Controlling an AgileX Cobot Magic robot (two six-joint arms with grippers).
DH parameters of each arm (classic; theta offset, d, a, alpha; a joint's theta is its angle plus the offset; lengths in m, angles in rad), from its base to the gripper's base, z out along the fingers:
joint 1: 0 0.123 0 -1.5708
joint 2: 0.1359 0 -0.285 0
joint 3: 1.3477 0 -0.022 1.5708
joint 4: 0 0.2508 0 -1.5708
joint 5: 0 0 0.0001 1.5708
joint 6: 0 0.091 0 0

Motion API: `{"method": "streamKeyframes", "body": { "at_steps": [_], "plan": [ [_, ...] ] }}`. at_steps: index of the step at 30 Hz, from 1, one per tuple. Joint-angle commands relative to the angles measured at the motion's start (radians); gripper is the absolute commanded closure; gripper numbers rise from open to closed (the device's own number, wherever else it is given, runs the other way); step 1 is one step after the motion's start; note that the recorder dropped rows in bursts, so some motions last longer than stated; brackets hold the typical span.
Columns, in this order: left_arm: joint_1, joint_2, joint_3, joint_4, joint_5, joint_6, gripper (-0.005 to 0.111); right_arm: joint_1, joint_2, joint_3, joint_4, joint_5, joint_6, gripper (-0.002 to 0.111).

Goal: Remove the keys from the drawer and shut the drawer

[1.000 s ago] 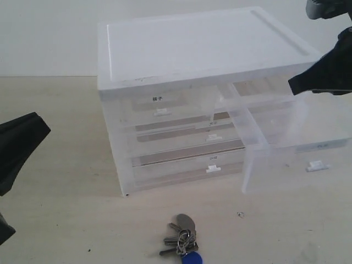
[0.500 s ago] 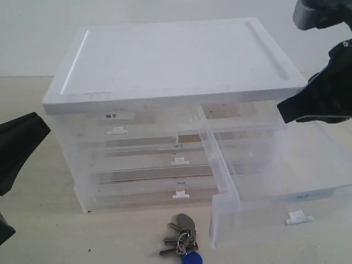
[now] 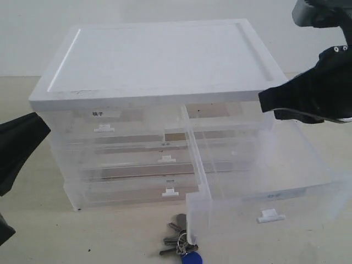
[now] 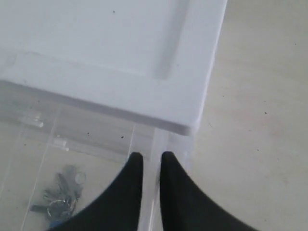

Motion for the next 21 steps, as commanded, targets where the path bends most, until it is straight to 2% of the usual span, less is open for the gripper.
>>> {"method": "streamKeyframes", "body": {
  "at_steps": [1, 3, 5, 7, 11, 12, 13, 14, 17, 18, 20, 21],
  "plan": [
    [0.001, -0.003, 0.008, 0.026, -0.01, -0.004, 0.102, 0.007, -0.01, -0.008, 0.029, -0.06, 0.003, 0.072],
    [0.001, -0.003, 0.008, 0.077, -0.01, -0.009, 0.102, 0.007, -0.01, -0.008, 0.029, -0.06, 0.003, 0.059],
    [0.001, -0.003, 0.008, 0.215, -0.01, -0.009, 0.102, 0.007, -0.013, -0.01, 0.029, -0.056, 0.001, 0.055],
    [0.001, -0.003, -0.014, 0.358, -0.01, -0.04, 0.102, 0.007, -0.026, -0.019, 0.029, -0.043, -0.021, 0.056],
    [0.001, -0.003, -0.062, 0.516, -0.01, -0.119, 0.102, 0.007, -0.097, -0.061, -0.038, -0.019, -0.038, 0.062],
    [0.001, -0.003, -0.073, 0.566, -0.01, -0.134, 0.102, 0.004, -0.115, -0.067, -0.064, -0.021, -0.026, 0.064],
    [-0.002, -0.003, -0.098, 0.679, -0.01, -0.185, 0.102, 0.004, -0.151, -0.072, -0.152, -0.027, 0.05, 0.073],
    [-0.016, -0.003, -0.114, 0.73, -0.01, -0.221, 0.102, 0.004, -0.161, -0.072, -0.196, -0.035, 0.096, 0.078],
    [-0.09, 0.002, -0.16, 0.783, 0.005, -0.328, 0.102, 0.004, -0.162, -0.072, -0.308, -0.048, 0.168, 0.102],
    [-0.138, 0.009, -0.174, 0.781, 0.049, -0.339, 0.102, 0.004, -0.152, -0.072, -0.312, -0.054, 0.168, 0.108],
    [-0.212, 0.025, -0.194, 0.771, 0.124, -0.352, 0.102, 0.004, -0.126, -0.072, -0.314, -0.061, 0.164, 0.108],
    [-0.275, 0.042, -0.209, 0.751, 0.165, -0.364, 0.102, 0.004, -0.117, -0.072, -0.314, -0.061, 0.162, 0.108]
  ]
}}
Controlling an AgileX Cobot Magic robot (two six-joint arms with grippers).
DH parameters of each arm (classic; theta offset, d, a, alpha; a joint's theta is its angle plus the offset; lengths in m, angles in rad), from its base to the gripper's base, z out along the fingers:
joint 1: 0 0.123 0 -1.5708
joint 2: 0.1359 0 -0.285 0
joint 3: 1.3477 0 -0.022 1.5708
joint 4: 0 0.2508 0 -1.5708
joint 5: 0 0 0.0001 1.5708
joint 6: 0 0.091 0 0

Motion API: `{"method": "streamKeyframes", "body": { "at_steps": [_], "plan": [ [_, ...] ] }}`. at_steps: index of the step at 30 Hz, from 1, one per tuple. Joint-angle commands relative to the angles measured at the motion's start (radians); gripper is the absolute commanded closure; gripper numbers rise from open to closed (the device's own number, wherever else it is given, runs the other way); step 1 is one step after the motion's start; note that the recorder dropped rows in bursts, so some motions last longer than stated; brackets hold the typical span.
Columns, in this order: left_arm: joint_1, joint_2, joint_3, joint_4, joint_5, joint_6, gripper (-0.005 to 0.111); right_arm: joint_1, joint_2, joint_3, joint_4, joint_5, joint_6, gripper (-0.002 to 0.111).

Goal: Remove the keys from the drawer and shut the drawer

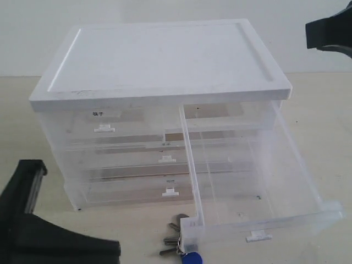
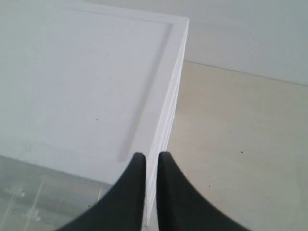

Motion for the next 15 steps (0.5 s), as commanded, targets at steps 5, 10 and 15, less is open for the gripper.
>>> {"method": "streamKeyframes", "body": {
  "at_steps": [5, 10, 15],
  "plan": [
    [-0.475, 0.169, -0.119, -0.26, 0.356, 0.069, 0.102, 0.0, 0.072, -0.006, -0.03, -0.019, 0.012, 0.108],
    [-0.65, 0.33, -0.206, -0.591, 0.482, 0.304, 0.102, 0.0, 0.07, -0.006, -0.03, 0.0, 0.002, 0.108],
    [-0.653, 0.399, -0.228, -0.795, 0.49, 0.458, 0.102, 0.0, 0.07, -0.006, -0.03, 0.011, 0.002, 0.108]
  ]
}}
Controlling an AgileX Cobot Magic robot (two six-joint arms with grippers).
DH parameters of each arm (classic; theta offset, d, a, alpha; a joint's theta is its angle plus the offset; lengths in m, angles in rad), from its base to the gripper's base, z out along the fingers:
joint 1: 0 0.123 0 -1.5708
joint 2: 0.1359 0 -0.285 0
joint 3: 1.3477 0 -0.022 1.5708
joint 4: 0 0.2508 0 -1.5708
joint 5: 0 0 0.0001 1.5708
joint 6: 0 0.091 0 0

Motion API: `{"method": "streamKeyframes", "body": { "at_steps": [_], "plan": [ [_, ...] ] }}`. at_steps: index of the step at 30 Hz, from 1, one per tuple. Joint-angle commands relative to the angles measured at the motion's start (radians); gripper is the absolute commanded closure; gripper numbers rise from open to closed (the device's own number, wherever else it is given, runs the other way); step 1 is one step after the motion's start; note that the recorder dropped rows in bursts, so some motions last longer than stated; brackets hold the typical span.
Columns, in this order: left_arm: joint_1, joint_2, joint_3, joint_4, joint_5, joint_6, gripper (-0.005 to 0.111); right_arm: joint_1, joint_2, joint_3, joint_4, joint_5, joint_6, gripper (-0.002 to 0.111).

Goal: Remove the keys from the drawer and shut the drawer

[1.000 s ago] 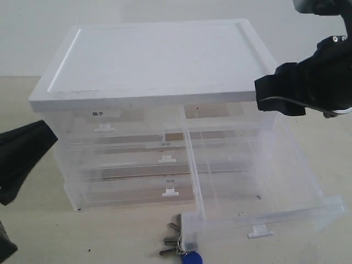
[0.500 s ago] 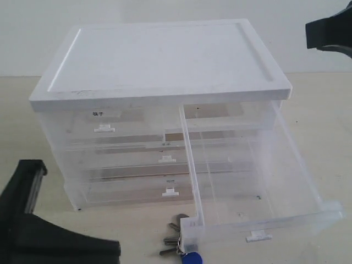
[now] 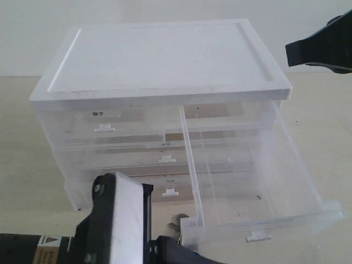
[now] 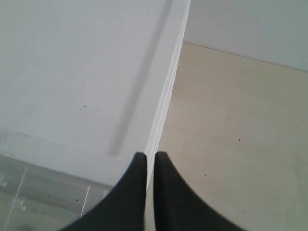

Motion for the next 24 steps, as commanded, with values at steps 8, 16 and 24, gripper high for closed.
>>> {"method": "streamKeyframes", "body": {
  "at_steps": [8, 16, 24],
  "plan": [
    [-0.011, 0.041, -0.056, -0.438, 0.023, 0.329, 0.102, 0.0, -0.003, -0.006, 0.003, 0.019, -0.002, 0.108],
    [-0.011, 0.047, -0.138, -0.382, 0.021, 0.287, 0.102, 0.0, -0.003, -0.006, 0.111, 0.017, -0.102, 0.108],
    [-0.011, 0.067, -0.126, -0.338, 0.024, 0.273, 0.102, 0.0, -0.052, -0.021, 0.153, 0.162, -0.199, 0.108]
  ]
}}
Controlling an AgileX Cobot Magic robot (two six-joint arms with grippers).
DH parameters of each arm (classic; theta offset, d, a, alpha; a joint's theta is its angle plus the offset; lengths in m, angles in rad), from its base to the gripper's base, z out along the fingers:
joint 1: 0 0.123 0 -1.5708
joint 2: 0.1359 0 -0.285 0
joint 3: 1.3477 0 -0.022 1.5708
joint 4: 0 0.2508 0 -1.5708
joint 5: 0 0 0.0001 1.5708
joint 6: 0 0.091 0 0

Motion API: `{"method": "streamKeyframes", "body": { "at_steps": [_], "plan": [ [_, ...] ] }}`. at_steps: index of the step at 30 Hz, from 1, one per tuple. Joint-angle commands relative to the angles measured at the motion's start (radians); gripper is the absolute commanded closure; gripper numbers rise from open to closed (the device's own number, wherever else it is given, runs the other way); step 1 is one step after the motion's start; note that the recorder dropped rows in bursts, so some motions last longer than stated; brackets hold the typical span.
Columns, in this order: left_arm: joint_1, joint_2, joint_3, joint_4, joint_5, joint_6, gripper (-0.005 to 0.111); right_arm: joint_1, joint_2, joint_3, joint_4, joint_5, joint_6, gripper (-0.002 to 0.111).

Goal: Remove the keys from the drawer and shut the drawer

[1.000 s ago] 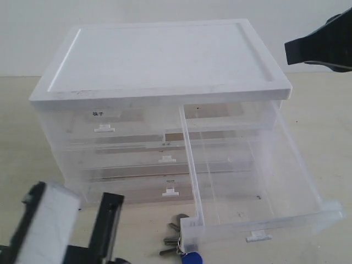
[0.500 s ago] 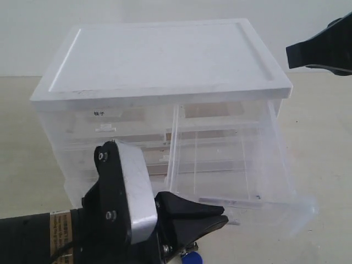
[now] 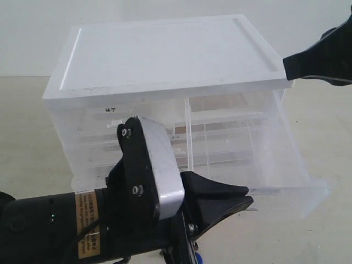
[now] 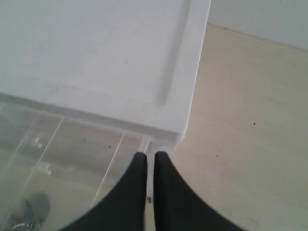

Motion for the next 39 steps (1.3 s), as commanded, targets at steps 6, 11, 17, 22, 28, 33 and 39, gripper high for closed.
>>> {"method": "streamKeyframes", "body": {
  "at_steps": [6, 11, 17, 22, 28, 33, 39],
  "plan": [
    [0.0, -0.171, 0.031, 0.045, 0.051, -0.013, 0.102, 0.009, -0.1, -0.024, 0.235, 0.243, -0.354, 0.108],
    [0.0, -0.35, 0.051, 0.048, 0.278, -0.011, 0.102, 0.12, -0.112, -0.03, 0.403, 0.519, -0.688, 0.108],
    [0.0, -0.402, 0.072, 0.055, 0.479, -0.011, 0.102, 0.286, -0.101, 0.05, 0.406, 0.557, -0.811, 0.108],
    [-0.041, -0.314, 0.092, 0.099, 0.438, -0.042, 0.102, 0.303, -0.081, 0.079, 0.343, 0.538, -0.801, 0.108],
    [-0.045, -0.163, 0.087, 0.108, 0.28, -0.035, 0.102, 0.31, 0.029, 0.128, 0.262, 0.493, -0.769, 0.108],
    [-0.045, -0.1, 0.069, -0.025, 0.208, 0.108, 0.102, 0.314, 0.061, 0.128, 0.163, 0.3, -0.759, 0.108],
    [-0.033, -0.083, 0.047, -0.411, 0.174, 0.474, 0.102, 0.314, 0.059, 0.124, -0.045, 0.26, -0.623, 0.108]
  ]
}}
